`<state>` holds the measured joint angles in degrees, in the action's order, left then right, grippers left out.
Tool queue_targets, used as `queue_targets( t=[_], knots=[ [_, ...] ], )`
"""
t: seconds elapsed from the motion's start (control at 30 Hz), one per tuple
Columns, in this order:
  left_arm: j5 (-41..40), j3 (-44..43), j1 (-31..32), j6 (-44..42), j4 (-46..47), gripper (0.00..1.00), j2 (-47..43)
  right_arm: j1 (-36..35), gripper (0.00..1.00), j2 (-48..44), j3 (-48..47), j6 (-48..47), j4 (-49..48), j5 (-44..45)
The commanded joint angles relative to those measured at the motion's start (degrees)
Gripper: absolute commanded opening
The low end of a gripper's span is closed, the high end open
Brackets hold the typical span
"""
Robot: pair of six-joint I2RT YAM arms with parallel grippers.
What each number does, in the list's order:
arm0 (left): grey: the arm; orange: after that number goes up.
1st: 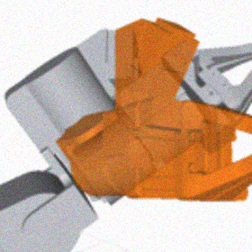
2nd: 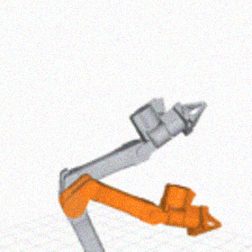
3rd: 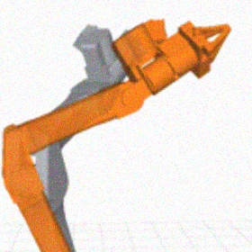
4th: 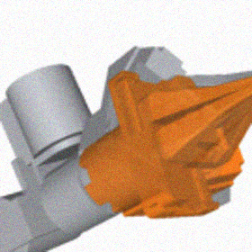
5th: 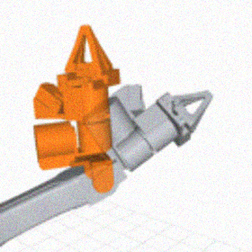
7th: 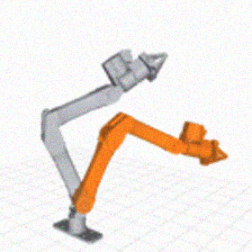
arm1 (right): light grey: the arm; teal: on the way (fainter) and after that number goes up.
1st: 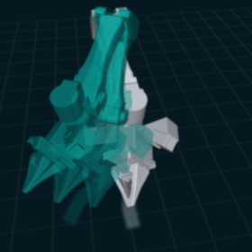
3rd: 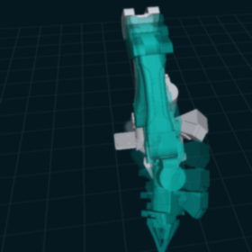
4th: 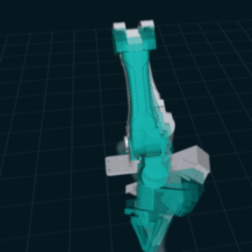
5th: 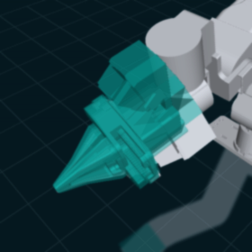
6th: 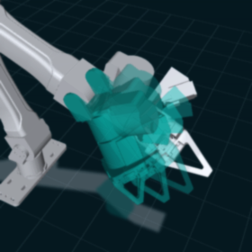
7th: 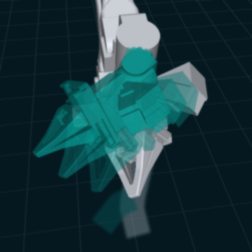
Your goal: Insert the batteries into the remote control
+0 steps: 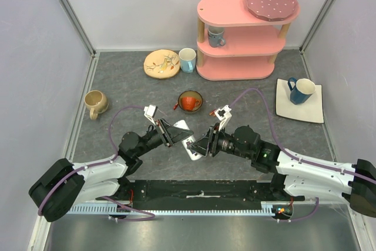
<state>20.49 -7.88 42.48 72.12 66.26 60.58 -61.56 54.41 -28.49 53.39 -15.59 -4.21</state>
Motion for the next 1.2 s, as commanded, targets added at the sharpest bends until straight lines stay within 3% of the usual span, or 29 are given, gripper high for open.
queue_targets(
  t=[0.0,0.03,0.13,0.27,0.4,0.6,0.7,0.83,0.97,1.17],
  knots=[
    [1.48,-1.35,-0.12,1.54,4.67,0.02,-0.99,0.65,0.50,-0.45,0.72,0.05,-1.10,-0.27],
    [1.48,-1.35,-0.12,1.45,4.67,0.02,-1.07,0.74,0.62,-0.54,0.63,0.31,-1.02,-0.01],
    [1.39,-1.00,-0.12,1.27,4.32,0.02,-0.99,1.00,0.77,-1.41,-0.59,0.67,1.78,1.21],
    [1.31,-0.30,-0.12,0.66,3.61,0.02,-1.07,1.70,0.84,-5.53,-2.79,-0.38,6.53,3.41],
    [1.04,0.76,-0.20,0.57,3.44,0.02,-1.34,2.41,0.84,-8.53,-4.91,-3.28,11.45,3.86],
    [1.48,1.99,-0.99,-0.92,-0.33,0.02,-5.02,2.50,0.83,-12.93,-7.01,-8.99,27.43,17.36],
    [1.75,3.22,-1.43,-3.47,-7.52,0.02,-10.46,2.59,0.81,-11.44,-10.00,-12.86,40.61,28.97],
    [0.52,1.46,-1.52,-9.26,-30.78,0.02,-21.26,2.59,0.79,-4.95,-12.20,-17.87,50.91,36.19],
    [-1.42,3.30,-1.52,-9.98,-34.88,0.02,-27.51,2.59,0.78,1.03,-11.76,-20.95,49.88,34.63],
    [-0.89,4.36,-1.61,-9.45,-35.50,0.02,-29.99,3.20,0.70,12.99,-13.96,-25.43,46.36,31.81]
  ],
)
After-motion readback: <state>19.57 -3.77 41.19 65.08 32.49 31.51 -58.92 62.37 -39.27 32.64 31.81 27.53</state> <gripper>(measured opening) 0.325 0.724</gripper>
